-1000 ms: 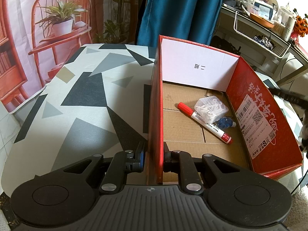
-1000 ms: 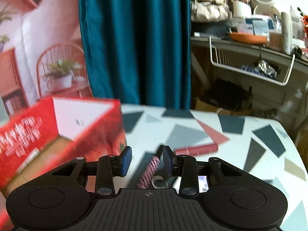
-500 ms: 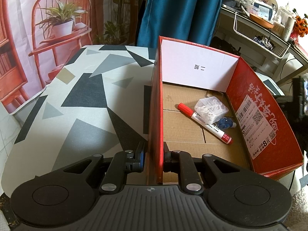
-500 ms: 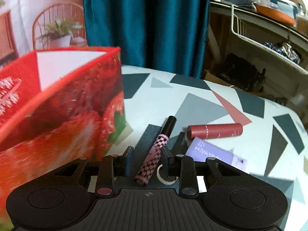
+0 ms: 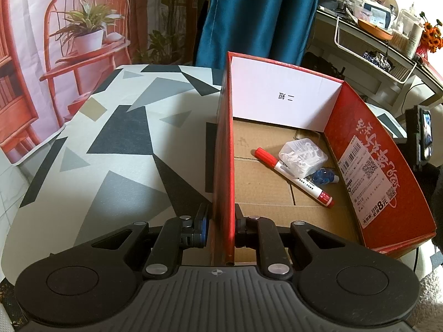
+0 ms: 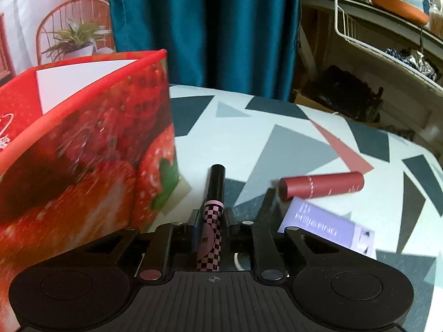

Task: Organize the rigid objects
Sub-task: 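Close the right gripper on the mascara's middle and lift it, then carry the mascara into the red box and release it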

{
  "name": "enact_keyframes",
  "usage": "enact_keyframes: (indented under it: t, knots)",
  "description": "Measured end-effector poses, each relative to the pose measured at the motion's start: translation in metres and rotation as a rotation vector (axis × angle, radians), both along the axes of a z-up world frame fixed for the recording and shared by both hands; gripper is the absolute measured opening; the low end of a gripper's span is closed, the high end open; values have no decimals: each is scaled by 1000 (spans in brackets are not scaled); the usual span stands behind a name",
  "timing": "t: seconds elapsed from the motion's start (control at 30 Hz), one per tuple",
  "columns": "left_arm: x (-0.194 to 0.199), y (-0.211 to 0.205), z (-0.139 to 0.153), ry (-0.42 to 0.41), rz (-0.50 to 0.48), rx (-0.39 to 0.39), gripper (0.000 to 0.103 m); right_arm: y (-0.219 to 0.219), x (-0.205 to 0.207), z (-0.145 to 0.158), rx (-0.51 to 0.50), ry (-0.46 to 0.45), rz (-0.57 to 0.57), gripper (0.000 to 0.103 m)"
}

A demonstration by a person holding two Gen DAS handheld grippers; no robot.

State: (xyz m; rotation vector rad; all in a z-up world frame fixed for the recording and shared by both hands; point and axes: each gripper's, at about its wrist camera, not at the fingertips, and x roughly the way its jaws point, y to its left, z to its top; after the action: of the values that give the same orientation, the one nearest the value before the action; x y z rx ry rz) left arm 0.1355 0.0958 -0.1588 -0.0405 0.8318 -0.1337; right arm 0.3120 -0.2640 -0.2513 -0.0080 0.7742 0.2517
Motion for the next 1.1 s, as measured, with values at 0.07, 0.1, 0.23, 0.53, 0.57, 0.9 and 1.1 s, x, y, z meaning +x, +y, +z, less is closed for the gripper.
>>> enact_keyframes:
  t: [0.07, 0.1, 0.23, 0.53, 0.57, 0.9, 1.1]
  knots:
    - [0, 0, 0, -1, 2, -2, 18, -2, -7, -1, 19, 1, -4, 15]
    - [0, 0, 0, -1, 2, -2, 18, -4, -12, -1, 31, 1, -8, 15]
    - [0, 0, 0, -1, 5, -3, 18, -11, -31, -1, 81, 10, -31, 15]
    - [0, 0, 0, -2, 5, -5, 18, -31, -81, -3, 146, 20, -59, 15]
    - [0, 0, 0, -2, 5, -5, 18, -32, -86, -3, 139, 21, -56, 15]
    - [0, 1, 0, -2, 7, -2, 18, -33, -105, -1, 97, 39, -61, 15]
    - [0, 0, 0, -2, 7, -2, 18, -31, -100, -3, 103, 36, -68, 15]
